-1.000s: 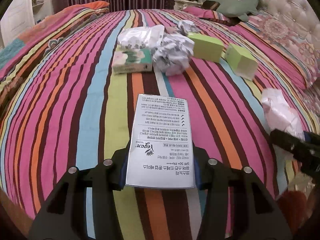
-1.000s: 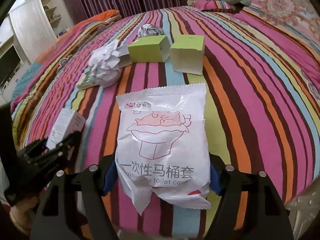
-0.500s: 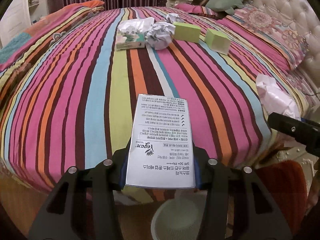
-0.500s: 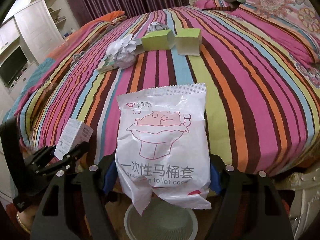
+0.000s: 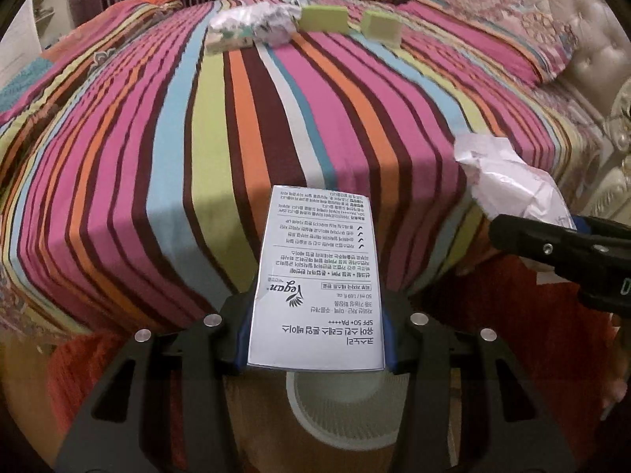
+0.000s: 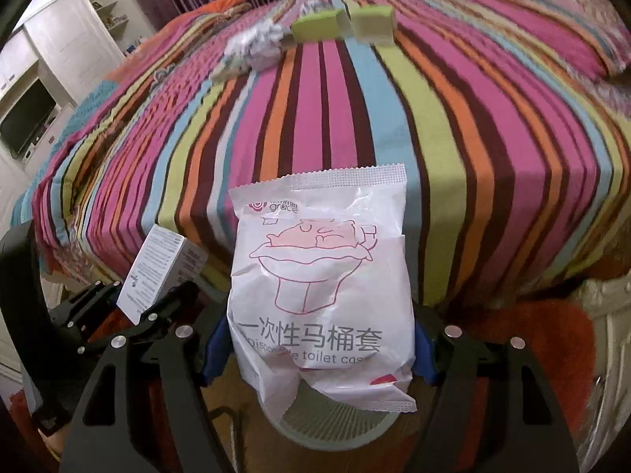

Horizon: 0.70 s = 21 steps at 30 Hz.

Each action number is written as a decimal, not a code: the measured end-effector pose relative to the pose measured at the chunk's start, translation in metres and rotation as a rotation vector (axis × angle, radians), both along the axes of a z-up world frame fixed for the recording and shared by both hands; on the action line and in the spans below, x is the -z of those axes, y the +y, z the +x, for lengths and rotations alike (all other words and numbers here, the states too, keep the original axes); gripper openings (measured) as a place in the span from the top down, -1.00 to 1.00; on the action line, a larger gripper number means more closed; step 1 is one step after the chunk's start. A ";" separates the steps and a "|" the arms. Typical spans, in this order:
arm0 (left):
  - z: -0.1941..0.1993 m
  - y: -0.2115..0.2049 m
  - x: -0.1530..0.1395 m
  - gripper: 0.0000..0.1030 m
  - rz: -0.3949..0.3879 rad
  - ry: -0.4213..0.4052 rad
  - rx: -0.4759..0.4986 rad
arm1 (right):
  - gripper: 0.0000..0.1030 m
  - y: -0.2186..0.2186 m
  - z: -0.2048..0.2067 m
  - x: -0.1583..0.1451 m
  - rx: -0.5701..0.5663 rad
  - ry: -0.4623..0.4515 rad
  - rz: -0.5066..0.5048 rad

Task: Collect trash
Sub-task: 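Carry the leaflet and packet with both tools over the wastebasket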

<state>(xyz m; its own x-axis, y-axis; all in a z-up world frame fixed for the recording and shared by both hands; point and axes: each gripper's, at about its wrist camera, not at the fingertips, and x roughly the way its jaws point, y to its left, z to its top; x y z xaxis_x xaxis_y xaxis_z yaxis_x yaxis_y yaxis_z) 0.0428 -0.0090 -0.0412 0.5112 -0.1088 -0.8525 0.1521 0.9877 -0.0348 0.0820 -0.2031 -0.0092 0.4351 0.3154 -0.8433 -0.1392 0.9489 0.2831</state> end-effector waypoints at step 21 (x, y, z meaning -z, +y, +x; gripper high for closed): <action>0.003 -0.012 0.088 0.07 0.045 0.370 0.025 | -0.33 0.021 -0.001 0.097 -0.012 0.459 -0.023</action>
